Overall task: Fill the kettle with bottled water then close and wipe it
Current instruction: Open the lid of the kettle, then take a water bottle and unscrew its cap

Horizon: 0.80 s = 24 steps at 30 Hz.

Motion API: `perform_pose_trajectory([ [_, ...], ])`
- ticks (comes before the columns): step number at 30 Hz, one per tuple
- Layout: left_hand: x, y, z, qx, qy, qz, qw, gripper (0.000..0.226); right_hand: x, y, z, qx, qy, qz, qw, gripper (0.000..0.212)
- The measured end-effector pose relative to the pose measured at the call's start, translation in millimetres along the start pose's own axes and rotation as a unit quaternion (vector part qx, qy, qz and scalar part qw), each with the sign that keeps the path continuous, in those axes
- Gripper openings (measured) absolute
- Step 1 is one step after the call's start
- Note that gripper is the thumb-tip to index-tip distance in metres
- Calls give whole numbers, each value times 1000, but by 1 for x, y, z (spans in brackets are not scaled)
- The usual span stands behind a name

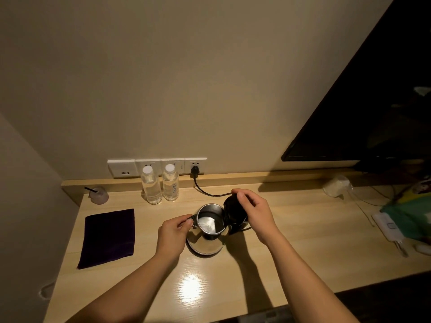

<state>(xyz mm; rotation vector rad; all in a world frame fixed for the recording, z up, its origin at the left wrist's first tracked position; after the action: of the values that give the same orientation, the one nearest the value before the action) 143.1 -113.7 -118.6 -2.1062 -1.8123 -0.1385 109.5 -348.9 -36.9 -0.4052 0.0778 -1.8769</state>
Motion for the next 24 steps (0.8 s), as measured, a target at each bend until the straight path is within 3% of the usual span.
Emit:
perform_pose_trajectory([
  [11, -2, -2, -6, 16, -16, 5, 1000, 23, 10, 0, -5, 9, -67, -21, 997, 29],
  [14, 5, -1, -14, 29, -23, 7, 999, 29, 9, -2, 7, 29, -140, -34, 989, 38],
  [17, 33, 16, -31, 19, -10, -70, 997, 31, -2, -5, 31, 113, -324, -53, 938, 48],
  [20, 74, 52, -45, -29, 42, -146, 988, 31, -32, -8, 58, 206, -440, -11, 874, 51],
  [24, 115, 112, -60, -93, 210, -130, 965, 40, -81, -9, 77, 287, -507, 70, 809, 57],
])
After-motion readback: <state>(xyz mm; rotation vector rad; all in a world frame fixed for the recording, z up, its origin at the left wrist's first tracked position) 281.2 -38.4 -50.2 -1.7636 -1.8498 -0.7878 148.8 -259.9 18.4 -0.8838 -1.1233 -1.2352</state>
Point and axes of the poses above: each hand's wrist, its own y-axis towards the middle knuckle, its own x-axis out of the back of the hand, z = x × y, the point moved 2 cm from there along y, towards the middle knuckle, and after that the axes turned 5 degrees about -x, right-handed, at the moved point
